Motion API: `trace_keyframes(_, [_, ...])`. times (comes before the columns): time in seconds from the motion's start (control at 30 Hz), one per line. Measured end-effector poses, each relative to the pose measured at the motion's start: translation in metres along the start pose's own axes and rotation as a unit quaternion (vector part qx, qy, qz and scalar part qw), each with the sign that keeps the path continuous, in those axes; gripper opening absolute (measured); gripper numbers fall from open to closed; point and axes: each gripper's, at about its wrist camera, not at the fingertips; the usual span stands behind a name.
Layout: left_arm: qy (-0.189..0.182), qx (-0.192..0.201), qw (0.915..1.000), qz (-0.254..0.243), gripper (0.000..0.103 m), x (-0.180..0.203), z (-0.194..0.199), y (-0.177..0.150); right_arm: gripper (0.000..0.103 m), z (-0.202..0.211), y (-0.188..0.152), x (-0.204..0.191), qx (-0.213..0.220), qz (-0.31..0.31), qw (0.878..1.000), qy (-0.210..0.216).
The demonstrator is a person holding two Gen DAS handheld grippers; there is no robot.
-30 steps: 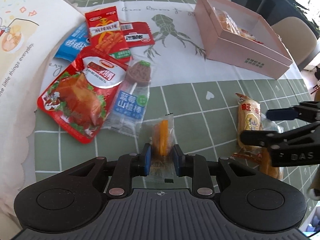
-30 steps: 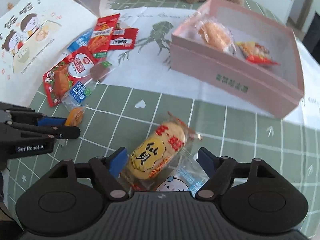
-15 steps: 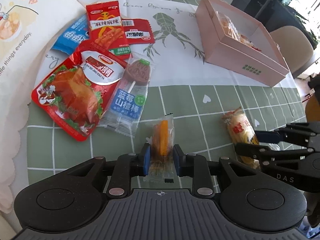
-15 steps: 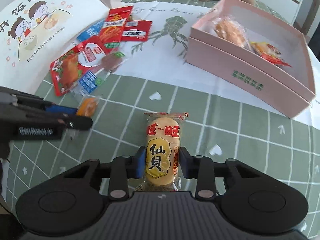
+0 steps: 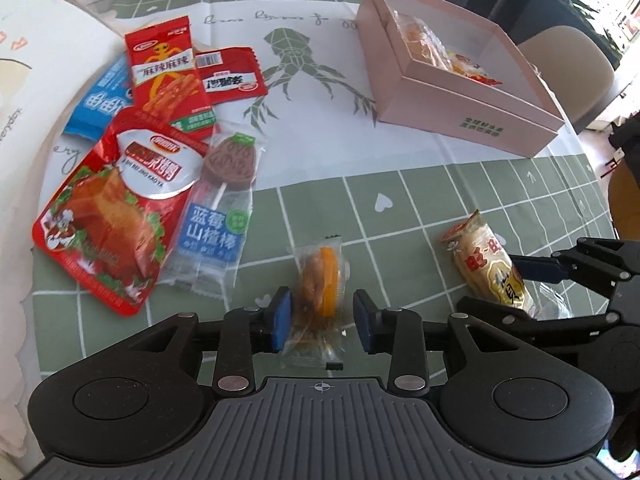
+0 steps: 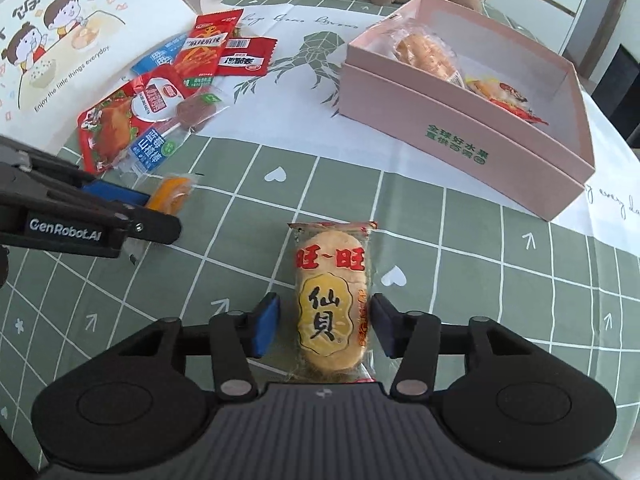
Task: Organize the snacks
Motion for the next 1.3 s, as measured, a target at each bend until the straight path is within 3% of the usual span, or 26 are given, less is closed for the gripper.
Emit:
trace_keyframes(0.1, [-0.003,-0.003,1.0,-0.006,0.033,0.0,-0.001,0.004,0.05,0.0,0.0,0.0,0.001,-0.002,1.0,-0.001])
trace_keyframes(0.2, [0.0,-0.001,1.0,-0.009,0.031,0.0,-0.001,0.004,0.036,0.002,-0.001,0.001,-0.001,-0.001,1.0,0.001])
trace_keyframes(0.5, [-0.037,-0.002,0.999,-0.026,0.023,0.016,0.008,-0.018,0.034,0.023,-0.009,0.027,0.006,-0.043,0.999,0.011])
trace_keyframes(0.57, [-0.061,0.003,0.9979,-0.024,0.023,0.023,0.016,-0.014,0.034,0.033,-0.008,0.037,0.015,-0.054,0.998,0.005])
trace_keyframes(0.77, [-0.142,0.067,0.9867,-0.041,0.023,0.058,0.068,0.065,0.034,0.087,0.021,0.079,0.085,-0.088,0.992,-0.013])
trace_keyframes(0.93, [-0.203,0.119,0.971,-0.041,0.031,0.101,0.095,0.16,0.037,0.13,0.081,0.122,0.154,-0.101,0.982,-0.044])
trace_keyframes(0.97, [-0.201,0.119,0.9713,-0.043,0.031,0.109,0.087,0.175,0.042,0.13,0.092,0.128,0.157,-0.098,0.982,-0.044])
trace_keyframes(1.03, [-0.157,0.1,0.9812,-0.052,0.031,0.122,0.061,0.197,0.071,0.118,0.112,0.143,0.144,-0.103,0.982,-0.058])
trace_keyframes(1.1, [-0.135,0.114,0.9831,-0.049,0.031,0.12,0.048,0.195,0.071,0.106,0.113,0.151,0.12,-0.111,0.983,-0.078])
trace_keyframes(1.2, [-0.15,0.104,0.9827,-0.034,0.031,0.098,0.04,0.173,0.071,0.096,0.085,0.148,0.091,-0.106,0.989,-0.055])
trace_keyframes(1.3, [-0.083,0.092,0.9913,-0.043,0.031,0.076,0.031,0.143,0.071,0.084,0.04,0.137,0.044,-0.103,0.993,-0.036])
Point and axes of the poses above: each gripper's, at about its wrist camera, not at the fingertips, and z roughly against the way its jaws point, x to its right, y to its top, and after that the axes turned 6 degrees about z, right-handed
